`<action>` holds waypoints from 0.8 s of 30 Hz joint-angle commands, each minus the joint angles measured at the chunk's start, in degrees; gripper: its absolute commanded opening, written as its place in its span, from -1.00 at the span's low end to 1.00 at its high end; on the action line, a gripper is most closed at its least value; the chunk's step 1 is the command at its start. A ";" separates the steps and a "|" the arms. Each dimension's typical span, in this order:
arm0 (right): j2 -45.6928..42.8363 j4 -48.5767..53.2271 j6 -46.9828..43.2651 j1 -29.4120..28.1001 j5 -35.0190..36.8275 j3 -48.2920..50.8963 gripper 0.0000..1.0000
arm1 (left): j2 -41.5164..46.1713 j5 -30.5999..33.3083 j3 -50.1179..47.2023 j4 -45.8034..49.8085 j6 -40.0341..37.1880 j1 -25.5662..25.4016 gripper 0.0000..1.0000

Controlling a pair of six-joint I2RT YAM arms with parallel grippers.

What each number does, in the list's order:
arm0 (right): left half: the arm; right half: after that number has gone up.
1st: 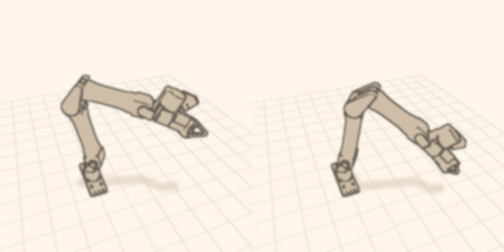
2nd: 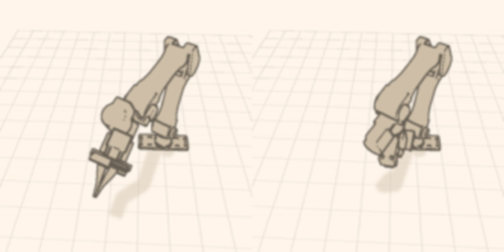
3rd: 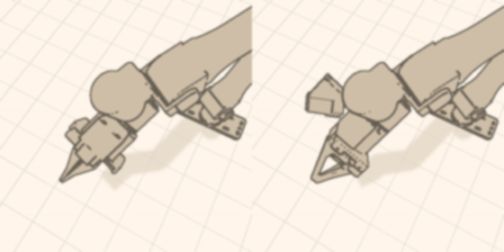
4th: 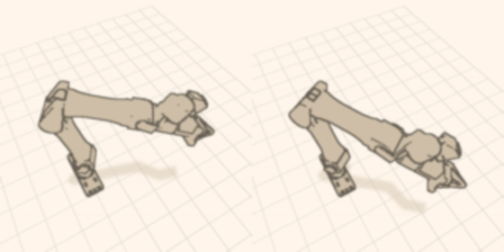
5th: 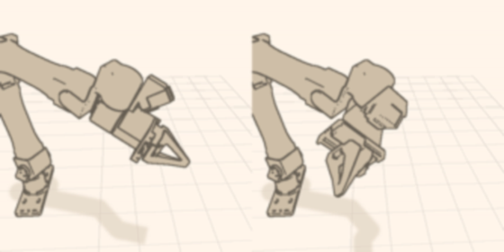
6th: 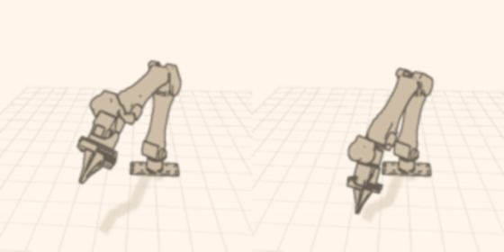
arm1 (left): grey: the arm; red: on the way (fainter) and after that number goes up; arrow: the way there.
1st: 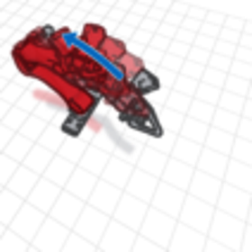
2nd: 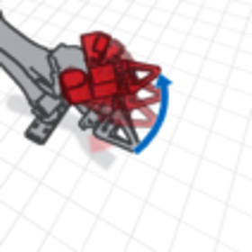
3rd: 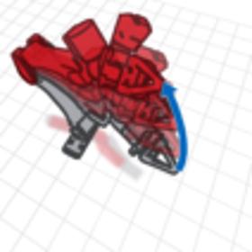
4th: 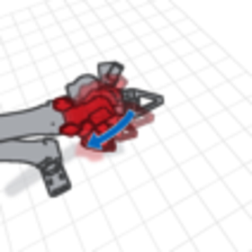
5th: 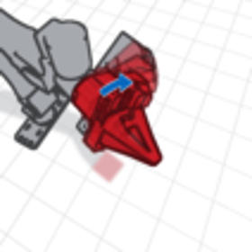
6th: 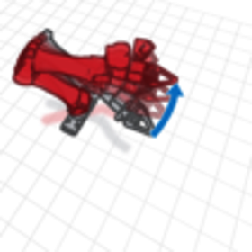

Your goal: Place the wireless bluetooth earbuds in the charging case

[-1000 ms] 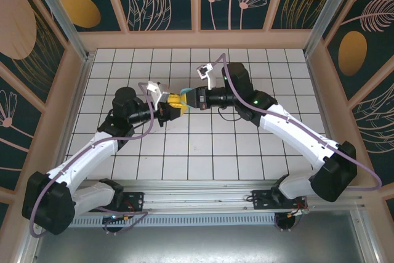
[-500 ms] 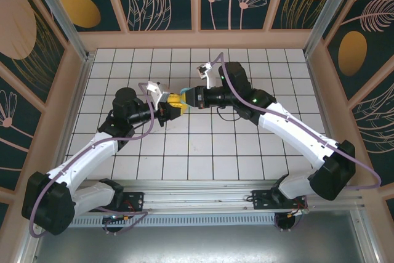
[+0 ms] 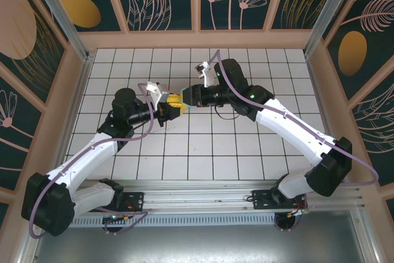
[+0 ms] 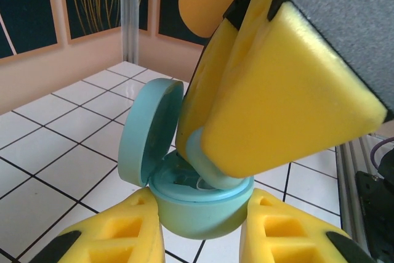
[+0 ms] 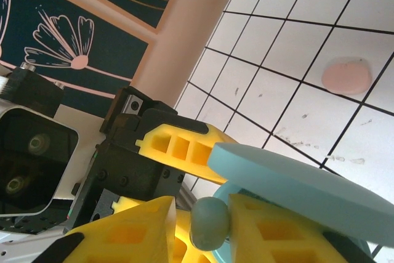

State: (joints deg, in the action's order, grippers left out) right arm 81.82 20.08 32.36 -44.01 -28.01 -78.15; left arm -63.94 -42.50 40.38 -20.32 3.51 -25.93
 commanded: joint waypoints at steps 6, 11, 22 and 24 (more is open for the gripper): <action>2.31 6.58 -0.25 -0.46 3.96 -4.20 -0.30 | 1.70 -0.48 -0.02 -3.75 -0.09 -0.16 -1.00; 3.86 8.79 -1.46 -0.56 4.78 -7.38 -0.25 | 1.50 -0.78 -0.09 -3.77 -0.17 -0.17 -1.00; 5.24 11.10 -2.56 -0.73 7.00 -11.38 -0.23 | 1.56 -0.85 -0.39 -3.89 -0.17 -0.17 -1.00; 5.26 11.20 -2.60 -0.73 7.17 -11.64 -0.22 | 1.54 -0.83 -0.39 -3.85 -0.27 -0.15 -1.00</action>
State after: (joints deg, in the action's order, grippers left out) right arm 86.19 29.61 31.27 -44.80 -23.22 -87.94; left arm -63.90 -41.47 40.38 -20.43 3.51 -25.91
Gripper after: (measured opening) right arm 0.385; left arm 0.263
